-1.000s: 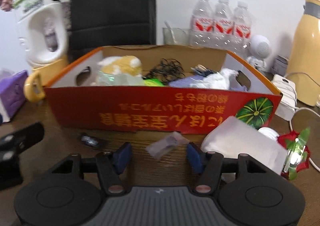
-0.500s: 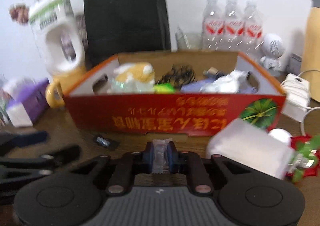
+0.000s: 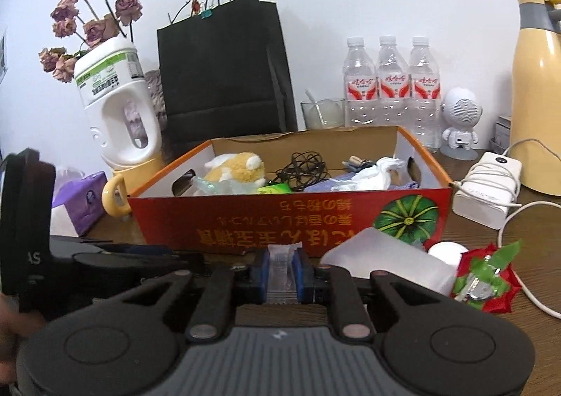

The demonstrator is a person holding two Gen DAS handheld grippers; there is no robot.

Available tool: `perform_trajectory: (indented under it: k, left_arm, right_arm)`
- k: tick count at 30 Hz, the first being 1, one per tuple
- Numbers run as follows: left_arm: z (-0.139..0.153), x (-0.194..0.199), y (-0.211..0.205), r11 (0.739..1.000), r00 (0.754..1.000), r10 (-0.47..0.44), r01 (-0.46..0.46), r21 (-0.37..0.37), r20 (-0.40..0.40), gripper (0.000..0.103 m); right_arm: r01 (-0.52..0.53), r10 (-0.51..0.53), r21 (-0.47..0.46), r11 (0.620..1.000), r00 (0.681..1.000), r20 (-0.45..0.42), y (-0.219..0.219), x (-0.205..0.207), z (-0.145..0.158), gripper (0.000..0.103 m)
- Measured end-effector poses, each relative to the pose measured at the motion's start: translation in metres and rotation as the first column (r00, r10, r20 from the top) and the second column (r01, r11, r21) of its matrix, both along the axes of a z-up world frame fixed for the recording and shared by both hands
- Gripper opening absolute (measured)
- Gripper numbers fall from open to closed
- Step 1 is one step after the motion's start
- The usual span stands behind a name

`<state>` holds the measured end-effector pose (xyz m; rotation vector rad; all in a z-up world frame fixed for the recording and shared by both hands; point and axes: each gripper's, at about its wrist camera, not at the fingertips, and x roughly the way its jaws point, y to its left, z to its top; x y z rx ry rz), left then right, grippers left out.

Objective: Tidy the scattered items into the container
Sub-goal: 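Grasp the small black candy packet with the left gripper while the right gripper grasps a small clear packet, then carry both packets over the box and open both grippers to drop them inside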

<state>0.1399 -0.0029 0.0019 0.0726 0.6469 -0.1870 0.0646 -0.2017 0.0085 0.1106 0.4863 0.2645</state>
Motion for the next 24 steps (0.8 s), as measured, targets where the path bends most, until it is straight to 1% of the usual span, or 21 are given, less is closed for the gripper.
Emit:
perform_trajectory:
  k: [2,3,6,9,11,12,17,21,24]
  left_arm:
    - [0.001,-0.002,0.001,1.000,1.000,0.009,-0.009,-0.007,0.000,0.025]
    - [0.002,-0.006,0.003,1.000,1.000,0.021,-0.021,-0.023,0.002,0.023]
    - [0.009,-0.018,0.008,0.997,0.999,0.050,-0.049,-0.057,0.018,0.022]
    - [0.022,-0.043,0.014,0.992,0.994,0.085,-0.079,-0.099,0.062,0.021]
    - [0.033,-0.064,0.019,0.986,0.990,0.110,-0.097,-0.133,0.089,0.021]
    - [0.037,-0.075,0.021,0.985,0.987,0.119,-0.103,-0.139,0.107,0.021]
    - [0.046,-0.121,0.023,0.986,0.972,0.149,-0.133,-0.098,0.181,0.021]
    - [0.052,-0.143,0.015,0.992,0.974,0.106,-0.090,-0.087,0.200,0.021]
    - [0.057,-0.154,0.013,0.993,0.969,0.091,-0.071,-0.097,0.229,0.021]
  right_arm:
    - [0.000,0.000,0.015,1.000,1.000,-0.001,-0.004,-0.001,0.001,0.014]
    - [-0.004,0.004,0.018,1.000,1.000,-0.002,-0.005,-0.002,0.000,0.014]
    - [-0.010,0.010,0.011,1.000,1.000,-0.004,-0.002,-0.002,0.000,0.014]
    - [-0.023,0.023,0.000,1.000,0.999,0.023,0.003,-0.010,0.005,0.014]
    - [-0.028,0.029,-0.021,0.999,0.998,0.050,0.006,-0.021,0.010,0.014]
    - [-0.029,0.031,-0.033,0.999,0.998,0.061,0.007,-0.030,0.012,0.014]
    - [-0.021,0.024,-0.042,0.999,0.997,0.070,0.008,-0.070,0.017,0.014]
    - [-0.005,0.013,-0.073,0.997,0.994,0.109,0.006,-0.100,0.027,0.014]
    - [0.008,0.005,-0.093,0.996,0.990,0.138,0.002,-0.113,0.039,0.014]
